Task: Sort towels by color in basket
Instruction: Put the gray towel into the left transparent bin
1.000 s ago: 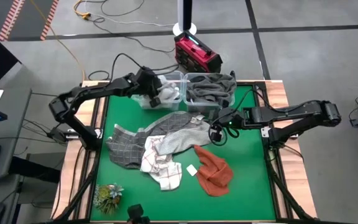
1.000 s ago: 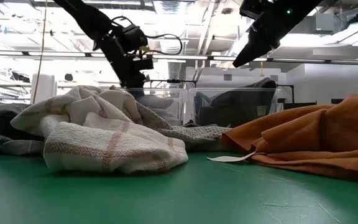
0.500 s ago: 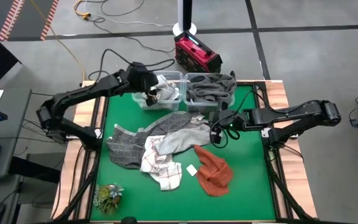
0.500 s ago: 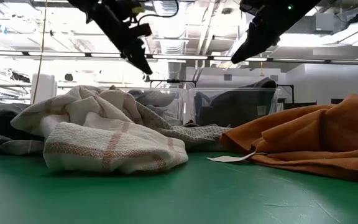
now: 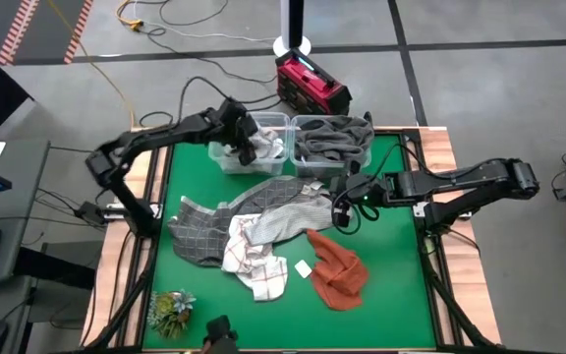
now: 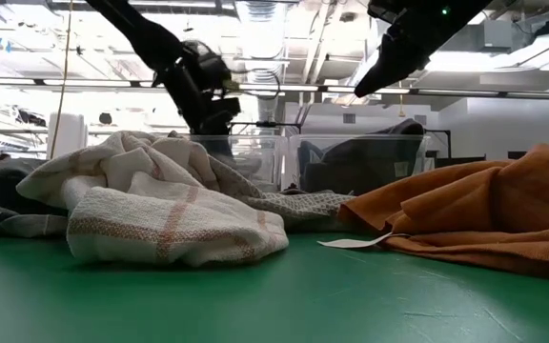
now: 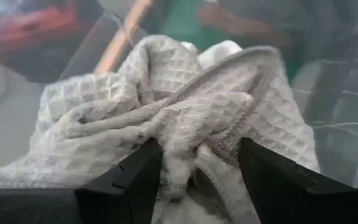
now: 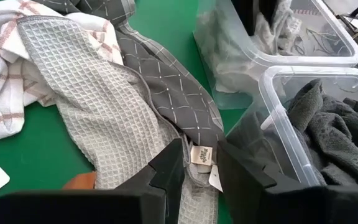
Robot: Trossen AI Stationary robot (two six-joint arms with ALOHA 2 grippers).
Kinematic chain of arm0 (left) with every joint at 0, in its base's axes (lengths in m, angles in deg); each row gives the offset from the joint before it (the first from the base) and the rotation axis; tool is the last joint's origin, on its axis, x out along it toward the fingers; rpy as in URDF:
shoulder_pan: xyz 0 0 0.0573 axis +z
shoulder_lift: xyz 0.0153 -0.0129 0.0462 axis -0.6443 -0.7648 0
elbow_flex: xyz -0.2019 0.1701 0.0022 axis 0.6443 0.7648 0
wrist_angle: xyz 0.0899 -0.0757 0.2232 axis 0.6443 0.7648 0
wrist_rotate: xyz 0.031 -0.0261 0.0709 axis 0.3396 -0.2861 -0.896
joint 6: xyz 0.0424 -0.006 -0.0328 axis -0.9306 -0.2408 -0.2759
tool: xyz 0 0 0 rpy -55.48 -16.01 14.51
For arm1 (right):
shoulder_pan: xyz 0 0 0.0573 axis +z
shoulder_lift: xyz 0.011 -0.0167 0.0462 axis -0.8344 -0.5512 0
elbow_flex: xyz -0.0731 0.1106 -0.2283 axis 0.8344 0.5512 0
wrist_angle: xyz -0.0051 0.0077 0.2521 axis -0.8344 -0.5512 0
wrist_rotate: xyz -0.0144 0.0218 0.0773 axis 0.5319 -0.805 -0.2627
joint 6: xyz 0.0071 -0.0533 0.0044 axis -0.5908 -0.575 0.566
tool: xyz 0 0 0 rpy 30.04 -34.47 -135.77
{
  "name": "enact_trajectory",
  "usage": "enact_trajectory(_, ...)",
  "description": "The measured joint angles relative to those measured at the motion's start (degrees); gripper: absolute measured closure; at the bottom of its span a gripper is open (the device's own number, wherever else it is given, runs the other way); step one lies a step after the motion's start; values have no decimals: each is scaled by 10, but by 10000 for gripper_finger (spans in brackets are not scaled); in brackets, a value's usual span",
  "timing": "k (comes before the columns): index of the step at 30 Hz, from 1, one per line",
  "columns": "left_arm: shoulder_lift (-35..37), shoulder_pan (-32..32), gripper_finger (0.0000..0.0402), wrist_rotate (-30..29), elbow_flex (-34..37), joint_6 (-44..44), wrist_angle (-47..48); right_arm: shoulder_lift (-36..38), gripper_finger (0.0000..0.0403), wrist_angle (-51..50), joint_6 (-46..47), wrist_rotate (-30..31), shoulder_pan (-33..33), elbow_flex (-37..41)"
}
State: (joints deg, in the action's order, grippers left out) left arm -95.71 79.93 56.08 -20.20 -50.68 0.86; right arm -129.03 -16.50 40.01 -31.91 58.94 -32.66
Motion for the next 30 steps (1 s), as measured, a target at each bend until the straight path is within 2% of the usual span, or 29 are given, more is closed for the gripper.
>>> enact_trajectory(2, -22, 3, 194, 12, -2, -3, 14, 0, 275, 0, 0, 0, 0, 0)
enact_trajectory(5, -47, 4, 194, 66, -2, -3, 35, 0, 275, -1, -2, 0, 0, 0)
enact_trajectory(8, -40, 3, 194, 67, -7, -5, 38, 0, 275, -2, -2, 0, 0, 0)
enact_trajectory(13, -3, 5, 194, 43, -40, -4, 73, 0, 275, -2, 8, 0, 3, 0)
enact_trajectory(18, 57, 4, 194, 45, -74, 12, 77, 0, 275, -2, 14, 0, 12, 0)
enact_trajectory(22, 105, -5, 194, 52, -77, -13, 79, 0, 275, -2, 14, 0, 20, 0)
enact_trajectory(24, 133, -14, 194, 86, -76, -36, 85, 0, 275, -3, 14, 0, 21, 0)
enact_trajectory(28, 158, -63, 194, 193, -75, -63, 140, 0, 275, -20, 14, 1, 20, 0)
enact_trajectory(30, 159, -103, 194, 202, -74, -56, 169, 0, 275, -34, 14, 3, 20, 0)
